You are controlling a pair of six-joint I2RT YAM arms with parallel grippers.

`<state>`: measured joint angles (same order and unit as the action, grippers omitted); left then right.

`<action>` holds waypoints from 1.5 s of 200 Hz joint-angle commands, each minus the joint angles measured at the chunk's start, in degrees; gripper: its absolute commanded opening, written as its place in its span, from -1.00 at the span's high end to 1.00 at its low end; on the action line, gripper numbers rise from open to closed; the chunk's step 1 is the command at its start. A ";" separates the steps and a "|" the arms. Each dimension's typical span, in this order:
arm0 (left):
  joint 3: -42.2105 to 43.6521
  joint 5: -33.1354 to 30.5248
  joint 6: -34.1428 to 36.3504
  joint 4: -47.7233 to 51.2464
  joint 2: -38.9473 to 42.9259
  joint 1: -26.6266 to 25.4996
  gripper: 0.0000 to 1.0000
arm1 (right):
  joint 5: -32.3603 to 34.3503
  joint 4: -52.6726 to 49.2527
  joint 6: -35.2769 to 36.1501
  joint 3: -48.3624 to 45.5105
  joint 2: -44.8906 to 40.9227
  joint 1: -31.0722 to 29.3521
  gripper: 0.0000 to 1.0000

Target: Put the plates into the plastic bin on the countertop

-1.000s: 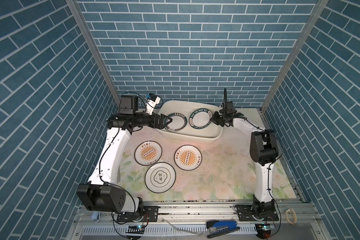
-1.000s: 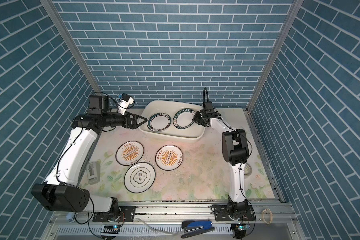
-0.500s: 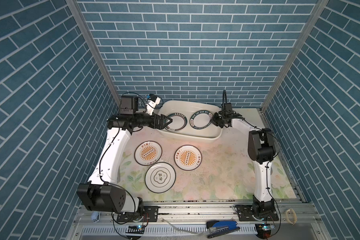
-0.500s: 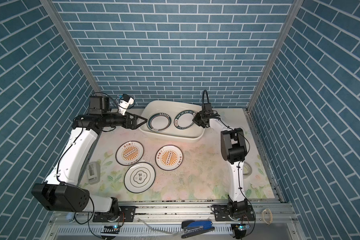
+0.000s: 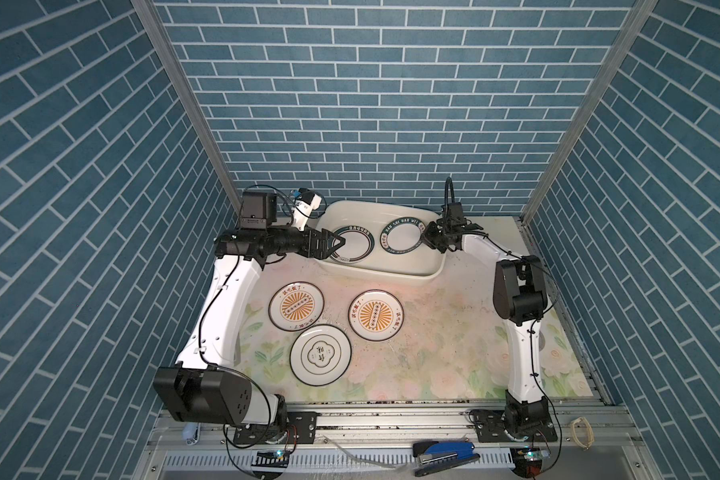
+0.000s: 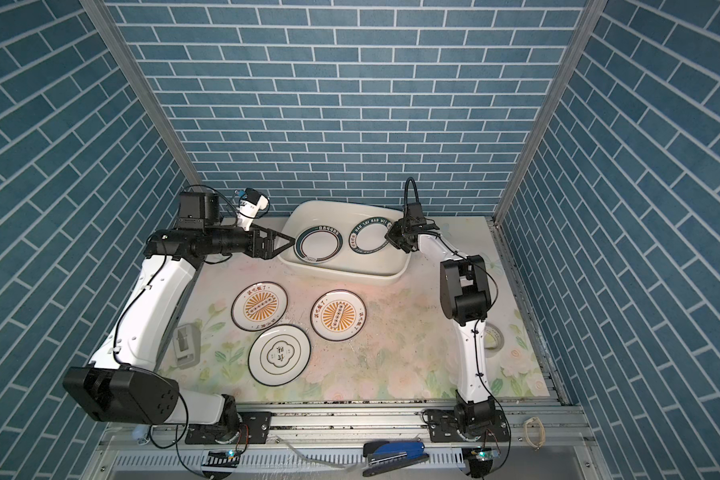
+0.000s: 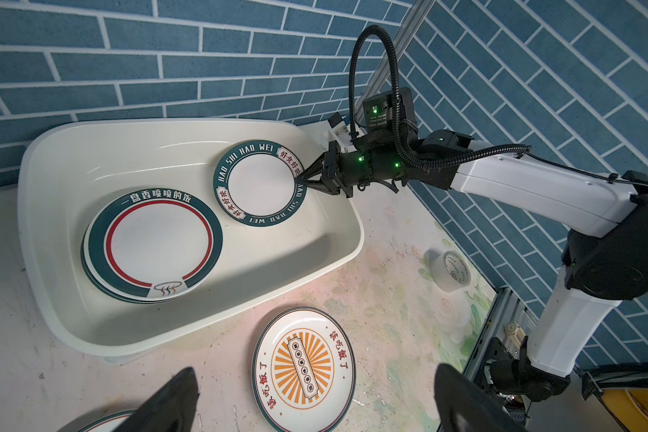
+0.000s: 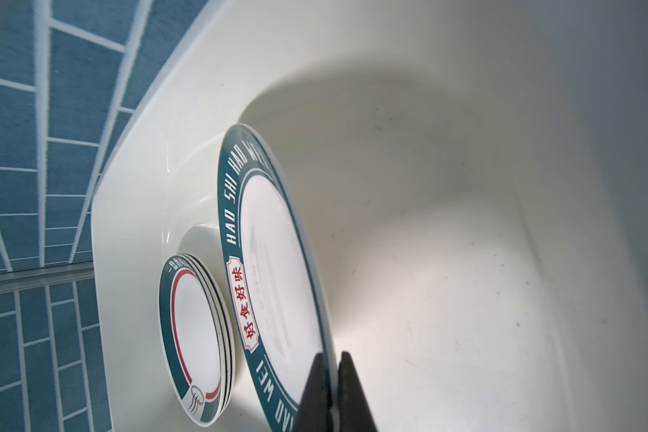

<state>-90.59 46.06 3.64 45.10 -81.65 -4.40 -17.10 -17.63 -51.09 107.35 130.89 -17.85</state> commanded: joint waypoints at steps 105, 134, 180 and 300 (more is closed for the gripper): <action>0.92 0.69 0.58 -0.25 1.42 0.10 -0.99 | -0.43 -0.72 -2.85 4.01 3.60 -0.55 1.00; 1.01 0.77 0.58 -0.35 1.50 0.11 -0.99 | 0.13 -0.76 -3.14 3.22 3.09 -0.61 1.00; 1.20 0.86 0.57 -0.36 1.64 0.10 -0.99 | 0.49 -1.45 -3.37 2.78 2.92 -0.56 0.97; 1.34 1.35 0.46 -0.72 1.09 0.10 -0.99 | 2.57 -2.04 -4.79 -0.65 0.77 -0.57 0.78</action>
<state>-90.06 46.39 3.64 45.10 -81.23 -4.40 -16.25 -17.52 -52.77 108.27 133.56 -18.70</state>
